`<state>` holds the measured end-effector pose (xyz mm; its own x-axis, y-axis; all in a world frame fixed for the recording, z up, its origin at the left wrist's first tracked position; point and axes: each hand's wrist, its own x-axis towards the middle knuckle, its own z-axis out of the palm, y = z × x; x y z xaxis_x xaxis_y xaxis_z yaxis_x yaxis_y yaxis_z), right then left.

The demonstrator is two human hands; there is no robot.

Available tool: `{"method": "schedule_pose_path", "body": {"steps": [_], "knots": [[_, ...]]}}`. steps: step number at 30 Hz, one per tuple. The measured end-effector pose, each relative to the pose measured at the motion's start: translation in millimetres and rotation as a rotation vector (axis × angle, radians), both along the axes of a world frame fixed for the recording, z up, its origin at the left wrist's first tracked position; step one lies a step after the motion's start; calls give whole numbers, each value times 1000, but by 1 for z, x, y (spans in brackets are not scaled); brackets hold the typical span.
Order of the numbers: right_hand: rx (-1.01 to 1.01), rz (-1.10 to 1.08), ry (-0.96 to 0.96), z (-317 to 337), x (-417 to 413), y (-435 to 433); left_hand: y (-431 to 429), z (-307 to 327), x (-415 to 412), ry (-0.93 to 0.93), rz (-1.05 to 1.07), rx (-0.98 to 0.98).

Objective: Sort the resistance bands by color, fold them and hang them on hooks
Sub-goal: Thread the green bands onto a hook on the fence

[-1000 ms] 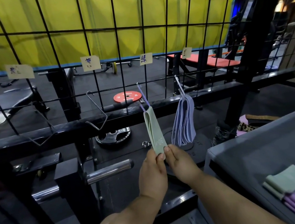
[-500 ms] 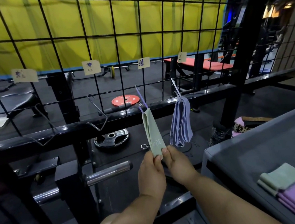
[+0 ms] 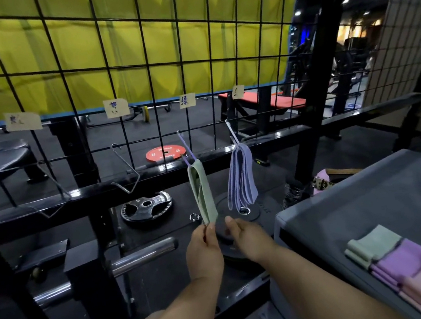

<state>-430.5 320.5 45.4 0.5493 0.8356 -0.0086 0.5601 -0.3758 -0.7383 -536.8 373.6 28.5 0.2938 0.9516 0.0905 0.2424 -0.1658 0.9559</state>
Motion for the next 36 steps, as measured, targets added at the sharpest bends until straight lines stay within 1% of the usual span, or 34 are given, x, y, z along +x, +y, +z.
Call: {"method": "schedule_pose_path", "body": {"steps": [8, 12, 16, 18, 21, 24, 26, 30, 33, 36], "knots": [[-48, -138, 46, 2, 22, -32, -26, 4, 25, 11, -59, 1], [-44, -211, 74, 2, 46, -51, -43, 8, 52, 11, -148, -18], [-29, -286, 25, 3, 75, -82, -58, 6, 88, 13, -261, -24], [-78, -317, -67, 2, 92, -105, -69, -4, 112, 66, -349, -31], [-173, -453, -159, -6, 120, -145, -90, -21, 147, 138, -512, -45], [-282, -572, -236, -18, 140, -177, -111, -30, 177, 343, -698, 88], [-303, -605, -284, -20, 150, -190, -122, -31, 192, 430, -769, 141], [-330, -621, -317, -27, 160, -200, -134, -34, 214, 535, -798, 211], [-428, -665, -377, -41, 164, -201, -134, -39, 225, 605, -794, 235], [-529, -659, -415, -50, 166, -201, -133, -43, 231, 638, -794, 228]]}}
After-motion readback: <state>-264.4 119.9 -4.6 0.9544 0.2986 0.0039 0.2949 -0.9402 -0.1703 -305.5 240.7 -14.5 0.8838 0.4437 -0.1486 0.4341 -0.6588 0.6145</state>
